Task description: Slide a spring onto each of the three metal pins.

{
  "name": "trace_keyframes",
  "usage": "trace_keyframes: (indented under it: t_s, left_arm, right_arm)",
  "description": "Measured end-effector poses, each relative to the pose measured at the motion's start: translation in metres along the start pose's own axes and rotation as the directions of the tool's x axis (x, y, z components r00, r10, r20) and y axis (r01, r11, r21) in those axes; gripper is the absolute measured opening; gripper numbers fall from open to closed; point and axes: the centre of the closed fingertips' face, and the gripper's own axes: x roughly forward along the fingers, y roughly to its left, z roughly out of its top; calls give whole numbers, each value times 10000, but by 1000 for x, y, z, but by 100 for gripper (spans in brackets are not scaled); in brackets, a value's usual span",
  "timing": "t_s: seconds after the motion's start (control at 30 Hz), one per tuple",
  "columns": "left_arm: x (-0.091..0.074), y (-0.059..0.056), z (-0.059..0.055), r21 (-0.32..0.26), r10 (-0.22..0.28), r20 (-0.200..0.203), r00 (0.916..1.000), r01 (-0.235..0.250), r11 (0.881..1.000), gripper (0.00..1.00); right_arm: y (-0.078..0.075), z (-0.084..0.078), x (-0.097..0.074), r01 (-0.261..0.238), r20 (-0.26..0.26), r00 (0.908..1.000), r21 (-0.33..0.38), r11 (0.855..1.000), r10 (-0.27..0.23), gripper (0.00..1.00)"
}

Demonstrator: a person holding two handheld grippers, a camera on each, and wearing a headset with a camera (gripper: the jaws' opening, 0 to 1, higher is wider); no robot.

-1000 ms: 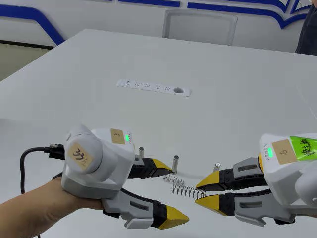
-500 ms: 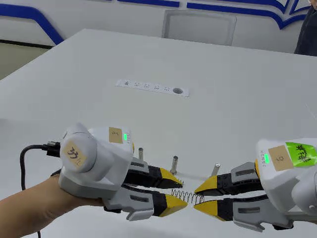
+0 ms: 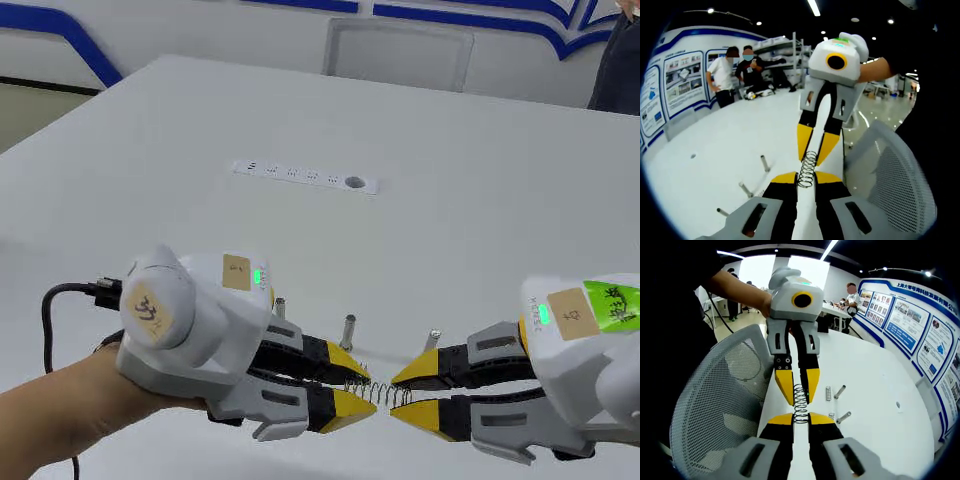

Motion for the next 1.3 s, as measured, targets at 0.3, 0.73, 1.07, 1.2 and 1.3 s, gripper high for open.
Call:
trace_keyframes:
  t_s: [0.3,0.73,1.07,1.2,1.3]
  left_arm:
    - [-1,-1,1,717,-84,-230,9997,101,9974,10]
    - [-5,-3,3,723,-126,-211,9997,141,9973,10]
    - [-4,-3,-1,775,-59,-365,9993,87,9970,10]
    - [-4,0,-1,778,34,-355,9994,-7,9970,10]
    - [-5,1,-2,821,72,-423,9991,-37,9966,10]
  right_arm:
    - [-1,0,1,24,1,10000,47,10000,-24,12]
    - [0,0,-1,-295,361,9989,260,9992,286,11]
    - [-1,13,-7,-598,832,9949,407,9974,562,11]
    - [-3,17,-8,-553,996,9938,542,9970,497,11]
    - [-2,23,-8,-616,1202,9912,555,9966,546,11]
